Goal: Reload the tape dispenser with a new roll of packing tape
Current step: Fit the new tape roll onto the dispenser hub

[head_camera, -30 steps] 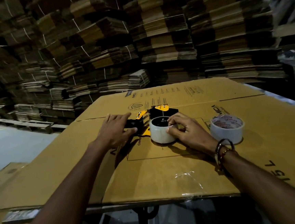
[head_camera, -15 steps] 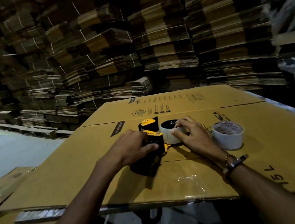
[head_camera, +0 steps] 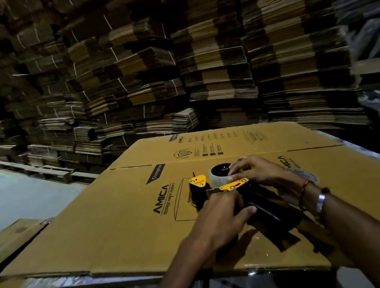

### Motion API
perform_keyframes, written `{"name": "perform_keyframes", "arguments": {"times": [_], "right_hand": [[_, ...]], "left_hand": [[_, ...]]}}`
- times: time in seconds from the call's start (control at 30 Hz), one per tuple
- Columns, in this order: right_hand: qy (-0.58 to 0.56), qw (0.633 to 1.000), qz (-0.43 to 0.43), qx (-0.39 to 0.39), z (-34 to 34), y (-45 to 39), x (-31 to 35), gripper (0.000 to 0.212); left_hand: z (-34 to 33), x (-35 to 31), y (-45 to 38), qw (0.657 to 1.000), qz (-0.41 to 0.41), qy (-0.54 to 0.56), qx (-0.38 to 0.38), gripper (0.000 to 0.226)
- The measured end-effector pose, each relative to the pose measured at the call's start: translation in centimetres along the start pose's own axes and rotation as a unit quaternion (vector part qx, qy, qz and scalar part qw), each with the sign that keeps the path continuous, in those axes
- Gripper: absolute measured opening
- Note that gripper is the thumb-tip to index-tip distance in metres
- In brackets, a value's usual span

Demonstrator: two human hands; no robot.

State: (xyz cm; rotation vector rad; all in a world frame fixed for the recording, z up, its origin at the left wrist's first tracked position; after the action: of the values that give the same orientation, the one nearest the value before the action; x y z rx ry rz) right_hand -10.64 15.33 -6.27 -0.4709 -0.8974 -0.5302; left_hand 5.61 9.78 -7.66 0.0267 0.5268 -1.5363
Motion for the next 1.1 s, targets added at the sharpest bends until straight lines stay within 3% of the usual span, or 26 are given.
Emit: {"name": "perform_keyframes", "arguments": {"times": [0.13,0.4,0.53,0.63,0.83,1.0,1.1], "right_hand": [[0.031,0.995,-0.018,0.088,0.7,-0.7,0.8,0.028],[0.087,0.985,-0.032,0.143,0.4,-1.6,1.2,0.02],[0.058,0.99,-0.018,0.128,0.6,-1.1,0.9,0.014],[0.031,0.989,-0.034,0.14,0.3,-1.0,0.7,0.013],[0.062,0.987,-0.061,0.132,0.4,-0.8,0.9,0.015],[0.097,0.988,-0.057,0.102,0.3,-0.4,1.5,0.02],[0.169,0.985,-0.006,0.019,0.8,0.8,3.0,0.022]], "left_hand": [[-0.9,-1.4,-0.4,1.0,-0.018,-0.023,-0.011,0.036],[-1.8,-4.6,-1.2,0.997,-0.065,-0.034,-0.008,0.032],[1.9,-3.7,-0.9,0.989,-0.049,0.031,-0.139,0.019],[4.3,0.2,-2.8,0.981,0.023,-0.004,-0.195,0.021],[2.4,5.6,-6.8,0.993,0.086,-0.08,0.015,0.036],[1.6,6.2,-6.2,0.993,0.106,0.044,0.038,0.034],[1.2,6.6,-6.0,0.989,0.119,0.08,0.034,0.035]]}}
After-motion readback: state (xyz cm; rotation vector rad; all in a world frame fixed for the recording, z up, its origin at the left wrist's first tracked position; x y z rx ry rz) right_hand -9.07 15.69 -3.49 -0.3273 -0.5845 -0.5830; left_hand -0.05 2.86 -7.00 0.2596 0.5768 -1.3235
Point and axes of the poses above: each hand's wrist, its own y-axis away from the middle knuckle, its own z-axis out of the back of the hand, x = y × z, the point moved 7 cm from there along -y, towards the middle knuckle, and after that the axes turned 11 degrees about -y, right-handed, at the moved point
